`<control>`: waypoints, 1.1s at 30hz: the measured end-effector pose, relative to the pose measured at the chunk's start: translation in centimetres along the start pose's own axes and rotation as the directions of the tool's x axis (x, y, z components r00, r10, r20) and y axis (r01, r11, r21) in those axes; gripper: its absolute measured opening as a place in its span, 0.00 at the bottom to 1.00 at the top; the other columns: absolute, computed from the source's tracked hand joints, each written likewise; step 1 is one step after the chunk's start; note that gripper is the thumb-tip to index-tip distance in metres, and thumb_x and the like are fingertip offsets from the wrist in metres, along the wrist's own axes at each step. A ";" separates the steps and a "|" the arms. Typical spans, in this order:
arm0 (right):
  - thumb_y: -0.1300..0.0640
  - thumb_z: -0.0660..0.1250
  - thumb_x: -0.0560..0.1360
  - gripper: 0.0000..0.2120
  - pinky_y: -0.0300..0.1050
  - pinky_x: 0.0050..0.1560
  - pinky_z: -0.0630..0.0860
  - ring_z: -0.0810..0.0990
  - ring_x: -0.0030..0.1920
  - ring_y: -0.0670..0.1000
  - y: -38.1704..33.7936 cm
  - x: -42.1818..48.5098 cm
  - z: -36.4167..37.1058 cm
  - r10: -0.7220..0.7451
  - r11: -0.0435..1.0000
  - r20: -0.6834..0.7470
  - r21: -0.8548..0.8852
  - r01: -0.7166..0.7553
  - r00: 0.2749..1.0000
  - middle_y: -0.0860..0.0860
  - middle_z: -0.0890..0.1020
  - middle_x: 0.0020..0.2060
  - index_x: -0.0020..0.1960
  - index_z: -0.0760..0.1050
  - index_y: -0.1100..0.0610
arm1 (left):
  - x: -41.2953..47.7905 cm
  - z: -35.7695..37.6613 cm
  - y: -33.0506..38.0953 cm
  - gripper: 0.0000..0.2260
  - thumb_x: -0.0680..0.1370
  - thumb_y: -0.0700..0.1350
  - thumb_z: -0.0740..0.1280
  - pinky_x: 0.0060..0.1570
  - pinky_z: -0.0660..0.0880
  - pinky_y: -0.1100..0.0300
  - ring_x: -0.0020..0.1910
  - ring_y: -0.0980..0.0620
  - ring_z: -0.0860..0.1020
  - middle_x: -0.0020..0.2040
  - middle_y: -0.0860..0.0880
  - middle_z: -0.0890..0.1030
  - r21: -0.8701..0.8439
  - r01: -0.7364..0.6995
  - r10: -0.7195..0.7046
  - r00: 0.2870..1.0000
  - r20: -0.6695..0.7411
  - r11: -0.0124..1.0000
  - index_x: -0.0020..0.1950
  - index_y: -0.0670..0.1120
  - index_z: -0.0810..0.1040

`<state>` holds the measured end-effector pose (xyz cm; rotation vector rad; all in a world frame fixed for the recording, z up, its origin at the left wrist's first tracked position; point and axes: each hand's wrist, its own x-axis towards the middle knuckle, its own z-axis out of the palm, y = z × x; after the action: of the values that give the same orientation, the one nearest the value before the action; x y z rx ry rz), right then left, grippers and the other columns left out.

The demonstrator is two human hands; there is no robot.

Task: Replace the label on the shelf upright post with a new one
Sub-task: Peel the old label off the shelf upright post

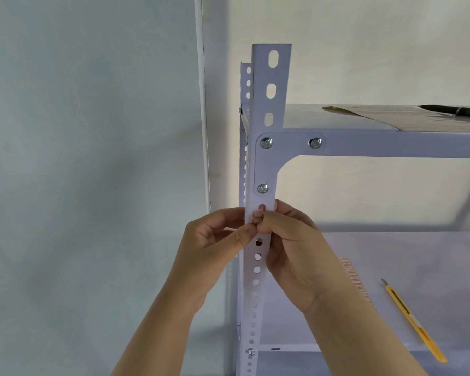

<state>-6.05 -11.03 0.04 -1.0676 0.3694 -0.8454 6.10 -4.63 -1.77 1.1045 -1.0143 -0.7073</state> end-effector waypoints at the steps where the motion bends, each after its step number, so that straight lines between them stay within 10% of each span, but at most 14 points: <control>1: 0.67 0.63 0.71 0.08 0.53 0.48 0.76 0.76 0.47 0.63 0.0 -0.2 -0.2 -0.011 1.000 0.024 0.015 0.011 1.000 0.64 0.80 0.44 0.47 0.76 0.70 | 0.0 0.0 0.0 0.17 0.68 0.47 0.72 0.43 0.79 0.66 0.44 0.54 0.86 0.48 0.48 0.89 0.007 -0.004 0.004 1.000 0.002 1.000 0.56 0.45 0.85; 5: 0.67 0.67 0.71 0.03 0.44 0.40 0.79 0.80 0.43 0.61 0.3 -1.1 -0.6 -0.213 0.973 -0.077 -0.108 0.204 0.974 0.66 0.83 0.44 0.44 0.78 0.64 | 0.1 0.1 -0.1 0.17 0.68 0.47 0.72 0.41 0.78 0.67 0.42 0.54 0.86 0.47 0.48 0.89 0.007 0.004 -0.004 1.000 0.001 1.000 0.56 0.45 0.85; 9: 0.61 0.69 0.69 0.06 0.37 0.33 0.74 0.77 0.34 0.48 0.8 -1.7 -0.9 -0.618 0.738 -0.244 -0.508 0.444 0.747 0.49 0.82 0.34 0.40 0.79 0.51 | 0.2 0.2 -0.1 0.16 0.68 0.46 0.73 0.39 0.77 0.68 0.39 0.54 0.85 0.47 0.45 0.89 -0.021 0.017 -0.017 1.000 -0.005 1.000 0.54 0.44 0.86; 14: 0.60 0.73 0.72 0.02 0.28 0.38 0.71 0.74 0.33 0.44 1.2 -1.7 -1.4 -0.857 0.111 0.157 -0.875 0.472 0.491 0.49 0.82 0.37 0.42 0.81 0.57 | 0.2 0.2 -0.2 0.15 0.68 0.45 0.73 0.38 0.77 0.68 0.39 0.56 0.84 0.46 0.45 0.88 -0.024 -0.001 0.001 1.000 -0.004 1.000 0.54 0.43 0.86; 19: 0.60 0.72 0.74 0.05 0.38 0.39 0.78 0.80 0.35 0.49 1.9 -1.0 -1.7 -0.883 -0.117 0.283 -0.905 0.410 0.374 0.54 0.85 0.38 0.42 0.84 0.61 | 0.2 0.1 -0.1 0.15 0.69 0.44 0.73 0.42 0.78 0.66 0.39 0.55 0.84 0.46 0.47 0.88 -0.052 -0.005 0.005 1.000 0.017 0.999 0.54 0.43 0.86; 33: 0.58 0.63 0.78 0.11 0.40 0.20 0.64 0.73 0.23 0.54 1.0 -0.6 -0.9 -0.809 -0.331 0.408 -0.911 0.245 0.424 0.53 0.80 0.34 0.40 0.78 0.60 | 0.2 0.0 -0.2 0.13 0.70 0.46 0.73 0.45 0.79 0.63 0.43 0.53 0.86 0.46 0.47 0.89 -0.045 -0.014 0.016 0.999 0.029 0.999 0.53 0.47 0.86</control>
<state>-6.58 -10.92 -1.37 -2.6184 0.9249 -1.9961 6.19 -4.83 -1.94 1.0494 -1.0266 -0.7326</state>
